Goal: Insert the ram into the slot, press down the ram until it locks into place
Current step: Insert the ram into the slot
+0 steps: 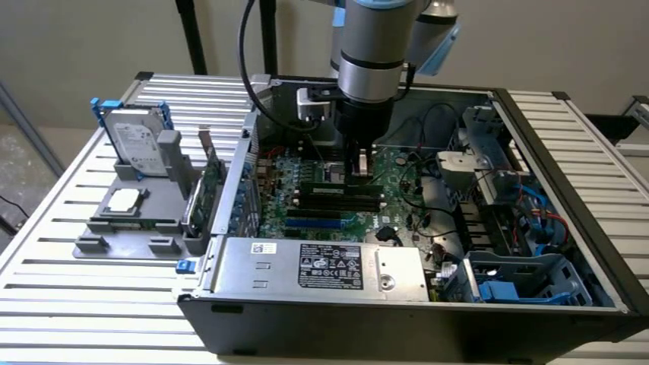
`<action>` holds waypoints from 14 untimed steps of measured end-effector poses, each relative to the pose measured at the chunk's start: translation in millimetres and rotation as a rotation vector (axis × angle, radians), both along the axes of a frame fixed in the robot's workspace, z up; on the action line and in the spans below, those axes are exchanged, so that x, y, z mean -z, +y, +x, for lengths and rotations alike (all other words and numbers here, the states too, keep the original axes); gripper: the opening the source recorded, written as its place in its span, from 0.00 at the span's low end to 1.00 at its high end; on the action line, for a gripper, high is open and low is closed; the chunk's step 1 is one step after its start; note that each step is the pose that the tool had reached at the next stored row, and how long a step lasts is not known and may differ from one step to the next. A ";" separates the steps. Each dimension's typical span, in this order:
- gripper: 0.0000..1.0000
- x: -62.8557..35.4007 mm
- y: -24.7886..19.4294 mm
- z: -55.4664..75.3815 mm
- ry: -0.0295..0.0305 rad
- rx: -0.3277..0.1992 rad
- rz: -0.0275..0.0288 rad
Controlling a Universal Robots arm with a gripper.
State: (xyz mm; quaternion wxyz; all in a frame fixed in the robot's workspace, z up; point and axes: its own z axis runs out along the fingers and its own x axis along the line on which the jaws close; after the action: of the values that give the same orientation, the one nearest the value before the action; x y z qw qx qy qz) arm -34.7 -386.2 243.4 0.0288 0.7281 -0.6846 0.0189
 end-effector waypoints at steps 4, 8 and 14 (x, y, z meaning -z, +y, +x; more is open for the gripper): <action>0.14 4.6 1.0 0.0 0.0006 0.000 -0.0019; 0.14 6.4 2.1 0.0 0.0082 0.000 -0.0020; 0.14 7.1 2.7 0.3 0.0208 0.001 -0.0022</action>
State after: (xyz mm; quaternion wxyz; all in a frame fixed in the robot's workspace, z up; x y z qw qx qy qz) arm -34.4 -383.5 236.3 0.0368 0.7278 -0.6847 0.0121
